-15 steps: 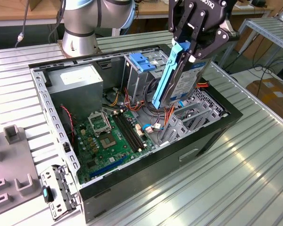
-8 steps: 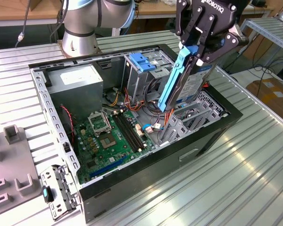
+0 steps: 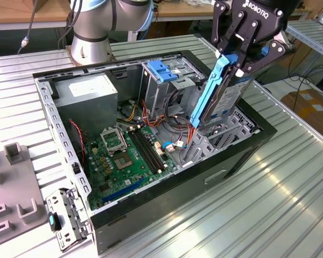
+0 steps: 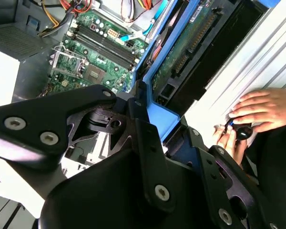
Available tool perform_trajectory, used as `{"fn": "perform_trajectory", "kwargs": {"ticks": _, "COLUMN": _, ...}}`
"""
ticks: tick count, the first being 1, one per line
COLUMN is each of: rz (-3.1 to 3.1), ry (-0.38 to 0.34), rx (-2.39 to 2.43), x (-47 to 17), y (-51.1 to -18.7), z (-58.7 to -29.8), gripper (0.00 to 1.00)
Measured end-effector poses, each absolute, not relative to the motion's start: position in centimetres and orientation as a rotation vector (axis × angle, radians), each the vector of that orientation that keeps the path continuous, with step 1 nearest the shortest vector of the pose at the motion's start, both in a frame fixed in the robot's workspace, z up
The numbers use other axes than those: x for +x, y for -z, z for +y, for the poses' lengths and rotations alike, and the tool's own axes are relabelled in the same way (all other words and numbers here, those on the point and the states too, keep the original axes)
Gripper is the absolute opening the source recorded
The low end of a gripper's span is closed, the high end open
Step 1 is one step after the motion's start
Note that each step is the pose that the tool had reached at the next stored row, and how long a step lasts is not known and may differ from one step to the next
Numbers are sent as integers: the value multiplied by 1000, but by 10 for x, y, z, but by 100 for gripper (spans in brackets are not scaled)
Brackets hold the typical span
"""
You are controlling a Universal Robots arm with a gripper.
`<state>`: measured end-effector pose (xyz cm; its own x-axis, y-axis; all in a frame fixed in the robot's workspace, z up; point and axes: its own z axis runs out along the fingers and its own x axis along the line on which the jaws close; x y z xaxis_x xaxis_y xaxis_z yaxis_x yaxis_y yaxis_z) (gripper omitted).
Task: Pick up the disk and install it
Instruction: 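Insert the disk into the insertion slot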
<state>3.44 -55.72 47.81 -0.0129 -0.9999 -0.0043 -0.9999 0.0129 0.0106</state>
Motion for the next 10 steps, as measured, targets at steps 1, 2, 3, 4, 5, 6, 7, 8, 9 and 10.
{"fn": "perform_trajectory", "kwargs": {"ticks": 1, "rz": -2232, "ry": 15, "rx": 2203, "x": 38, "y": -477, "z": -557, "gripper": 37}}
{"fn": "perform_trajectory", "kwargs": {"ticks": 2, "rz": -2231, "ry": 14, "rx": 2203, "x": 41, "y": -477, "z": -557, "gripper": 37}}
{"fn": "perform_trajectory", "kwargs": {"ticks": 3, "rz": -2231, "ry": 12, "rx": 2202, "x": 43, "y": -476, "z": -557, "gripper": 37}}
{"fn": "perform_trajectory", "kwargs": {"ticks": 4, "rz": -2230, "ry": 11, "rx": 2202, "x": 47, "y": -475, "z": -557, "gripper": 37}}
{"fn": "perform_trajectory", "kwargs": {"ticks": 5, "rz": -2230, "ry": 10, "rx": 2201, "x": 49, "y": -475, "z": -557, "gripper": 37}}
{"fn": "perform_trajectory", "kwargs": {"ticks": 6, "rz": -2229, "ry": 9, "rx": 2201, "x": 51, "y": -474, "z": -557, "gripper": 37}}
{"fn": "perform_trajectory", "kwargs": {"ticks": 7, "rz": -2229, "ry": 8, "rx": 2200, "x": 53, "y": -473, "z": -557, "gripper": 37}}
{"fn": "perform_trajectory", "kwargs": {"ticks": 8, "rz": -2229, "ry": 8, "rx": 2200, "x": 55, "y": -473, "z": -557, "gripper": 37}}
{"fn": "perform_trajectory", "kwargs": {"ticks": 9, "rz": -2229, "ry": 7, "rx": 2200, "x": 56, "y": -472, "z": -557, "gripper": 37}}
{"fn": "perform_trajectory", "kwargs": {"ticks": 10, "rz": -2228, "ry": 7, "rx": 2200, "x": 58, "y": -472, "z": -557, "gripper": 37}}
